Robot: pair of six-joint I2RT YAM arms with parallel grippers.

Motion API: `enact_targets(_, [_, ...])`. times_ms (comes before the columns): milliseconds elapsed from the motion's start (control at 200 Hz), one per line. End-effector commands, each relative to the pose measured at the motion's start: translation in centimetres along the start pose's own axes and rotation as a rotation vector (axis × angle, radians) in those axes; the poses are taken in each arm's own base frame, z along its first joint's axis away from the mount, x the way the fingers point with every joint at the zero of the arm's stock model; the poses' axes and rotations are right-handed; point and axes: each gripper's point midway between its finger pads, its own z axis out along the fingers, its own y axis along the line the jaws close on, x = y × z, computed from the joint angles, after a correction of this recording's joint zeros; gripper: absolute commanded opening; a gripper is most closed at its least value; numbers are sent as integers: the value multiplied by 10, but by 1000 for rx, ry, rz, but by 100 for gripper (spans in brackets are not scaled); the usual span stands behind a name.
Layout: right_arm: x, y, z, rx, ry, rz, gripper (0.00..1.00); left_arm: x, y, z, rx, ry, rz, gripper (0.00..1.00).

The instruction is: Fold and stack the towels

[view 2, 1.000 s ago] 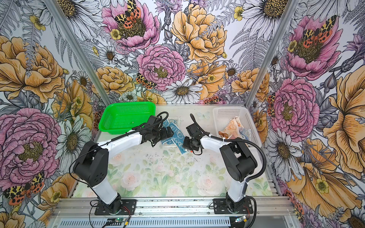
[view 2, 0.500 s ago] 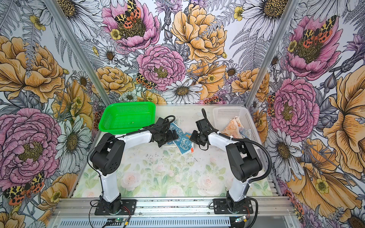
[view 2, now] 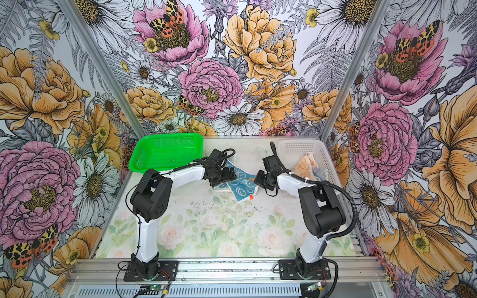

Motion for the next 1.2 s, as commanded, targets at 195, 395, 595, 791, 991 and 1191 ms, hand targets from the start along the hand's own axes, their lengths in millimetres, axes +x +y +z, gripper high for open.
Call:
enact_targets(195, [23, -17, -28, 7, -62, 53, 0, -30, 11, 35, -100, 20, 90, 99])
enact_targets(395, [50, -18, -28, 34, -74, 62, 0, -44, -34, 56, -64, 8, 194, 99])
enact_targets(595, [50, -9, -31, 21, -72, 14, 27, -76, -65, 39, 8, -55, 238, 99])
enact_targets(791, [23, 19, -60, -14, -126, -99, 76, -100, -82, -29, 62, -146, 290, 99])
enact_targets(991, [-16, 43, -79, -70, -192, -117, 98, -122, -72, -103, 109, -227, 210, 99])
enact_targets(1191, [-50, 78, -78, -126, -205, -185, 99, -113, -44, -144, 137, -252, 99, 99])
